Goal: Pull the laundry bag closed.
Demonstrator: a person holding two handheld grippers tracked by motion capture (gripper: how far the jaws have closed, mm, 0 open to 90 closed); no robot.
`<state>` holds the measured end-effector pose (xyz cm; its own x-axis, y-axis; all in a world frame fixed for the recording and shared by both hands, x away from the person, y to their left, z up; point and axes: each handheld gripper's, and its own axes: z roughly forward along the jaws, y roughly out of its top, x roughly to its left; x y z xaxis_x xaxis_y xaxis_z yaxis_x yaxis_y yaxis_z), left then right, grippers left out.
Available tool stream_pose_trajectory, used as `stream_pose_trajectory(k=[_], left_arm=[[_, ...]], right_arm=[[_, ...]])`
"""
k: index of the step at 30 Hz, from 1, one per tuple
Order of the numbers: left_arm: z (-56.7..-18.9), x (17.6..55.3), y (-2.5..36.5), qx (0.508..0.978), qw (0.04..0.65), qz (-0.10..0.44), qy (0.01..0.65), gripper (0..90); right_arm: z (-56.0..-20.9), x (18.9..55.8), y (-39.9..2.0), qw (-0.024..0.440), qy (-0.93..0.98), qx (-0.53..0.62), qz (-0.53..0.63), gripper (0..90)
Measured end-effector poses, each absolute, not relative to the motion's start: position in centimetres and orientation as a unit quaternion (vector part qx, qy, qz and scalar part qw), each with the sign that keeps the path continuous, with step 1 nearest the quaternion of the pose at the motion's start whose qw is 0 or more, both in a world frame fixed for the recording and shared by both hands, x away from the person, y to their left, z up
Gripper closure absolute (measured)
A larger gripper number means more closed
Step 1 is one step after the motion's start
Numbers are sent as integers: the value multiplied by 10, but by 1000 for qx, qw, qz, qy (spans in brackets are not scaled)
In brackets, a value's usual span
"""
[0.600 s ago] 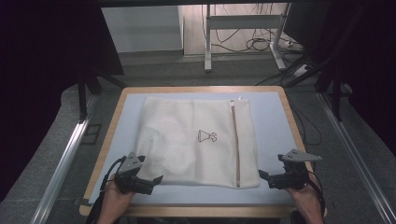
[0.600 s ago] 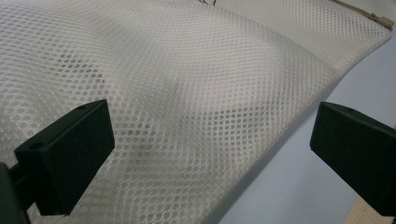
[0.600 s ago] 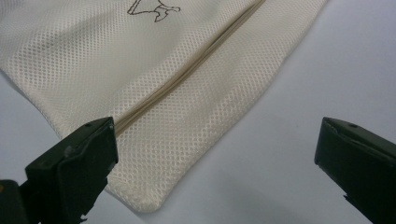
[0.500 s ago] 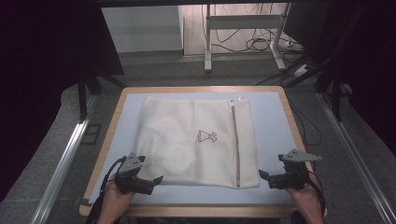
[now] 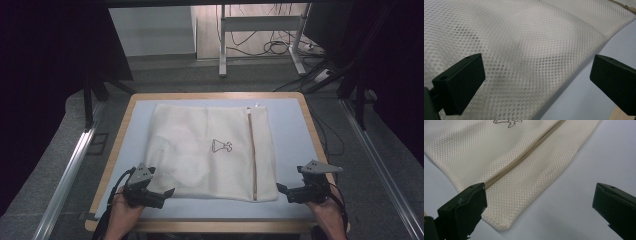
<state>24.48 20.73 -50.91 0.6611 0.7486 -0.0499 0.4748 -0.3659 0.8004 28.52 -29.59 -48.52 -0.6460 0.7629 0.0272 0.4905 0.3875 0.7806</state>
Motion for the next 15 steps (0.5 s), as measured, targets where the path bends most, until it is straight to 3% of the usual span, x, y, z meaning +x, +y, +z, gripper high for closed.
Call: stream_pose_trajectory(k=[15], left_arm=[[-507, 247, 205, 806, 426, 154, 382, 2]], right_arm=[[-486, 285, -293, 173, 821, 380, 390, 0]])
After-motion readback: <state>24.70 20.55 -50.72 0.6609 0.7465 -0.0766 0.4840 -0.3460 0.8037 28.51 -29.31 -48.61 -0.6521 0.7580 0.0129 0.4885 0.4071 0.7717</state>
